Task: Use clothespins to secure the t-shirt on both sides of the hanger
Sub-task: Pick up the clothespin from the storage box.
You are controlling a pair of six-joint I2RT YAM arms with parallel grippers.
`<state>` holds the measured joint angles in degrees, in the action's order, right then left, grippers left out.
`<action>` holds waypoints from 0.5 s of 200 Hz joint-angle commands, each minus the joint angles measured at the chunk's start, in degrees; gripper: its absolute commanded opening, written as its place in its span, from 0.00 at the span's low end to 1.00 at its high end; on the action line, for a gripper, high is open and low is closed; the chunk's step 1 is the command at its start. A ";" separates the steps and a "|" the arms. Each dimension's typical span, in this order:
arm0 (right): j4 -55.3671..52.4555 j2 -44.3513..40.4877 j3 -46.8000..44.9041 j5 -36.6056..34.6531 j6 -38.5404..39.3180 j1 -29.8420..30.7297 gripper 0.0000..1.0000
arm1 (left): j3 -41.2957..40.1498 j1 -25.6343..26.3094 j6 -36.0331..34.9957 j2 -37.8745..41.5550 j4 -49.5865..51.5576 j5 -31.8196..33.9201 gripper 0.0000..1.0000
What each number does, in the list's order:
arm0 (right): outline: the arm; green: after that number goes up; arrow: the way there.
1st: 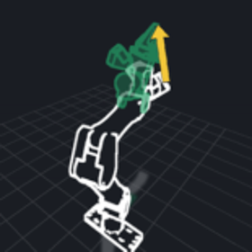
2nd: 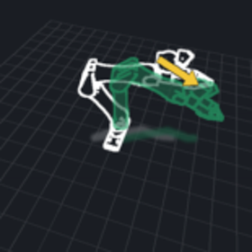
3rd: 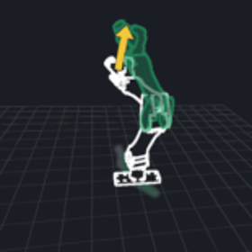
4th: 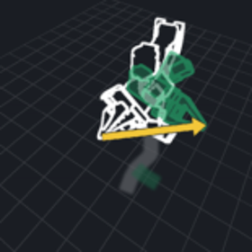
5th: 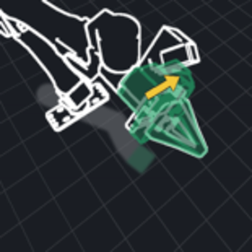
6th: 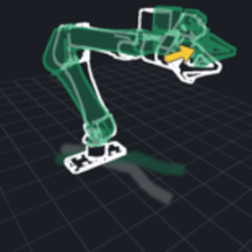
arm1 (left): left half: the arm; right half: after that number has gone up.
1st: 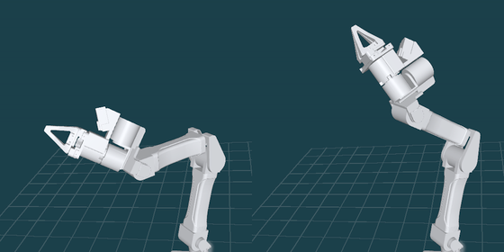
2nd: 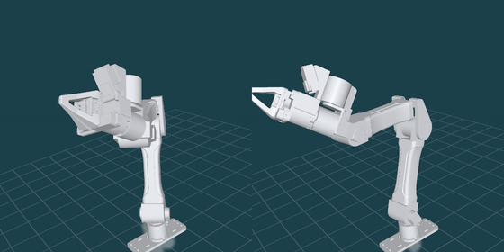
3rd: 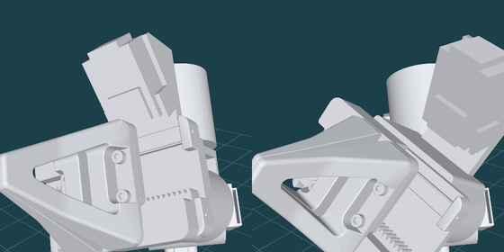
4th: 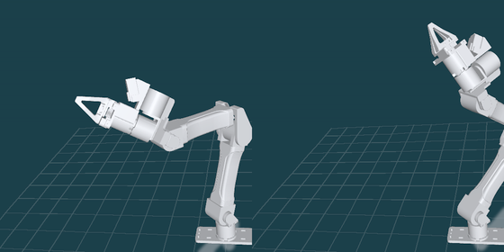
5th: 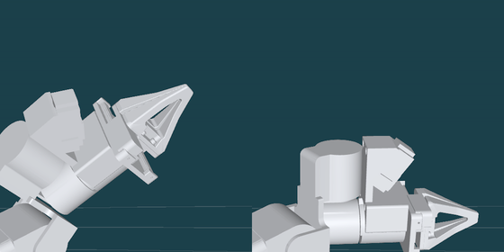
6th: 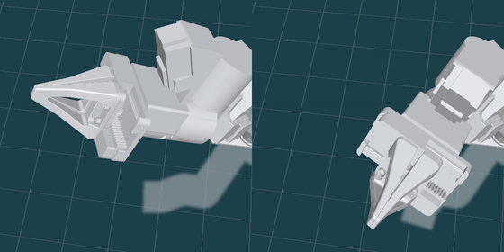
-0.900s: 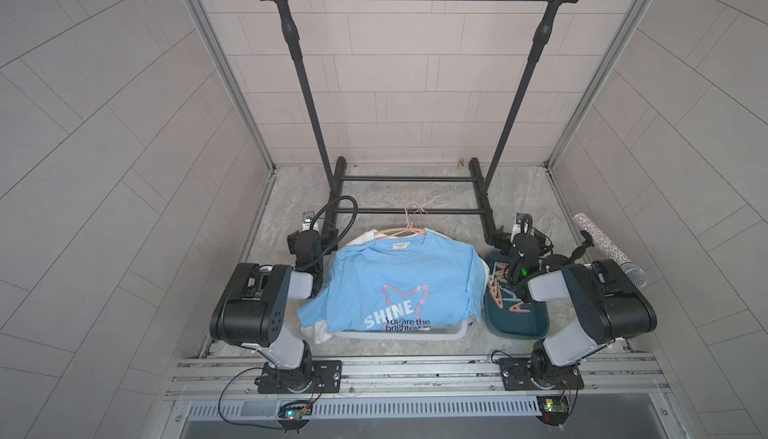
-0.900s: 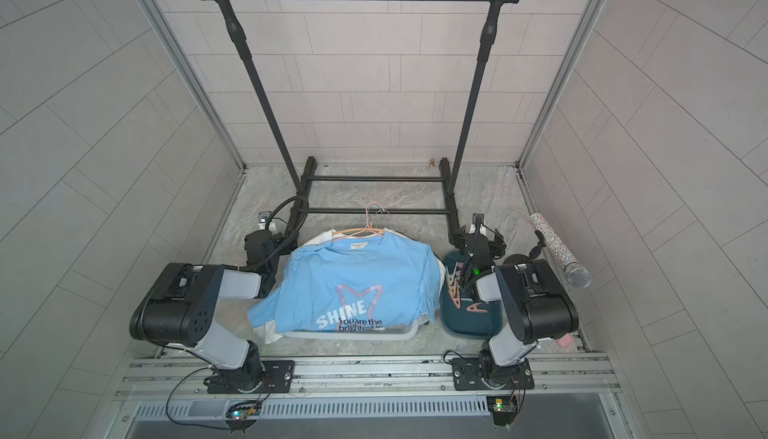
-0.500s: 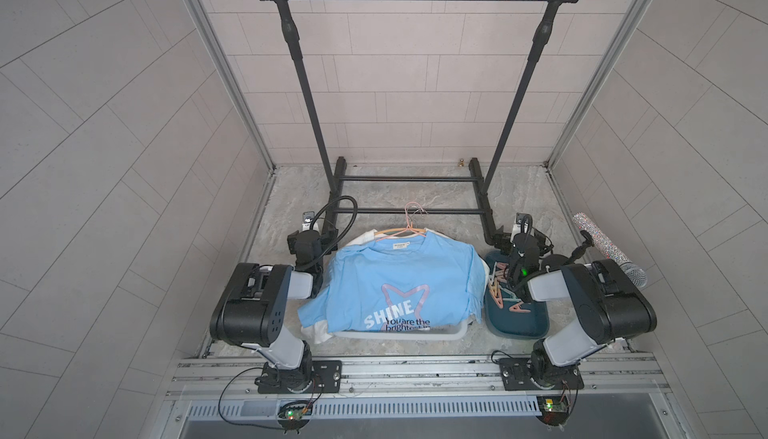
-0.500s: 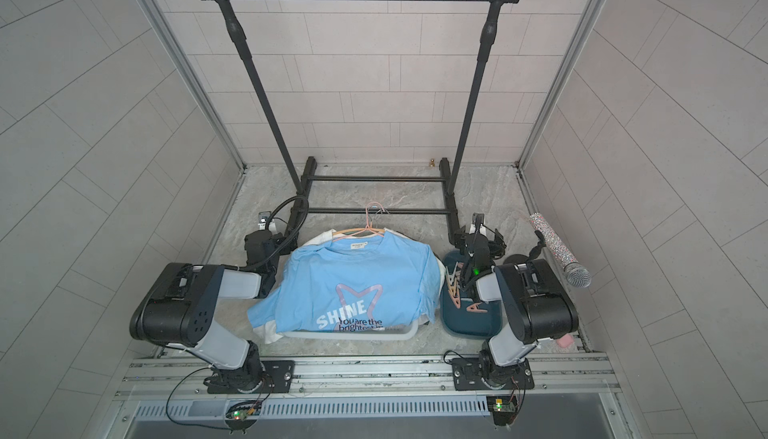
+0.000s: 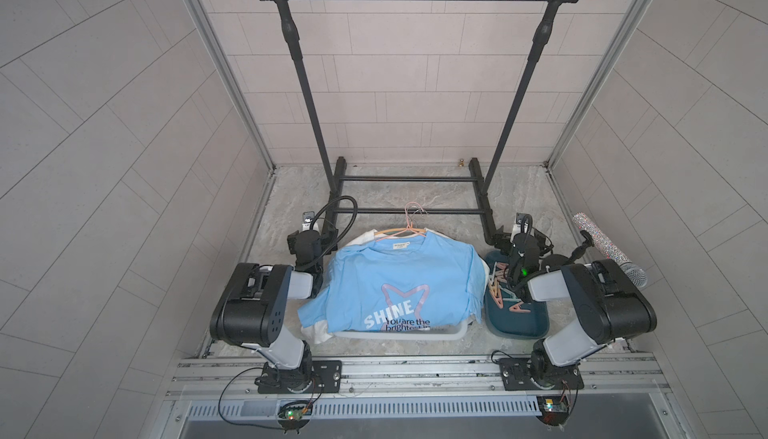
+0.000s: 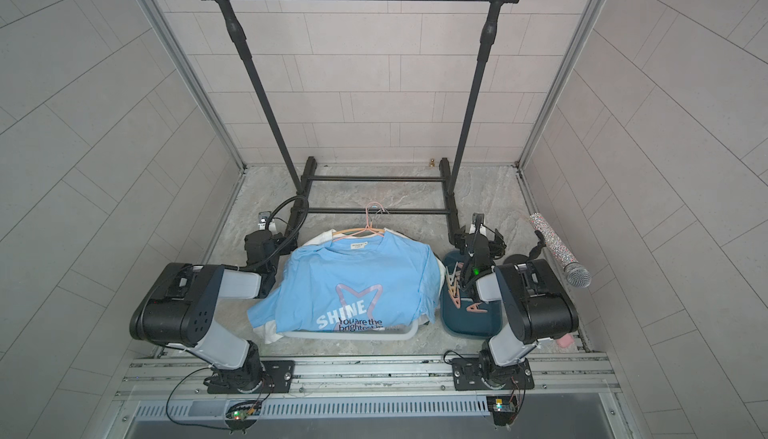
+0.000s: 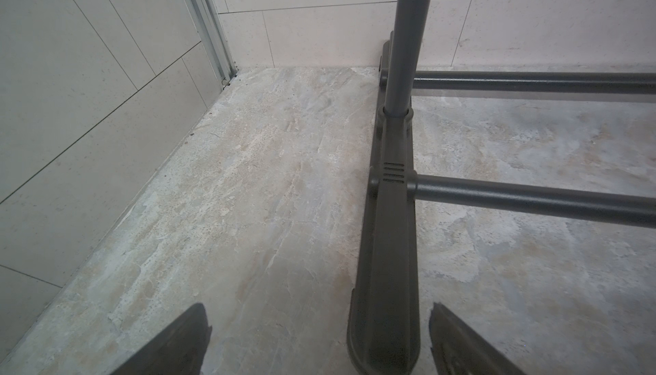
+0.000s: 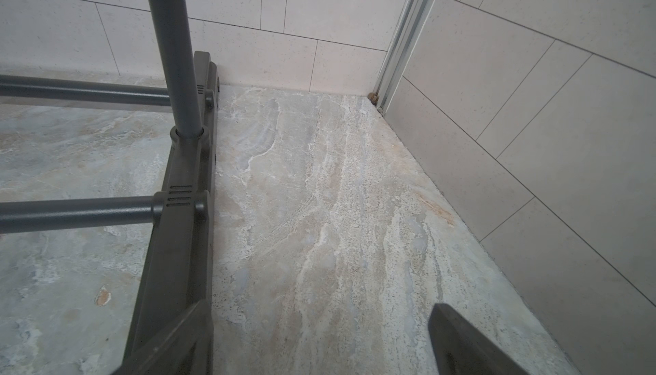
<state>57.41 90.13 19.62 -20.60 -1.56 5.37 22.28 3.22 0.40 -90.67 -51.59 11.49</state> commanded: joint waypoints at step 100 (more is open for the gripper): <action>-50.80 -41.47 7.71 -10.94 -18.08 7.51 1.00 | 10.04 1.59 36.04 25.27 33.27 21.18 1.00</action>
<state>30.55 55.92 24.16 -29.26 -7.01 13.30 33.28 5.02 15.77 -68.49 -27.92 21.82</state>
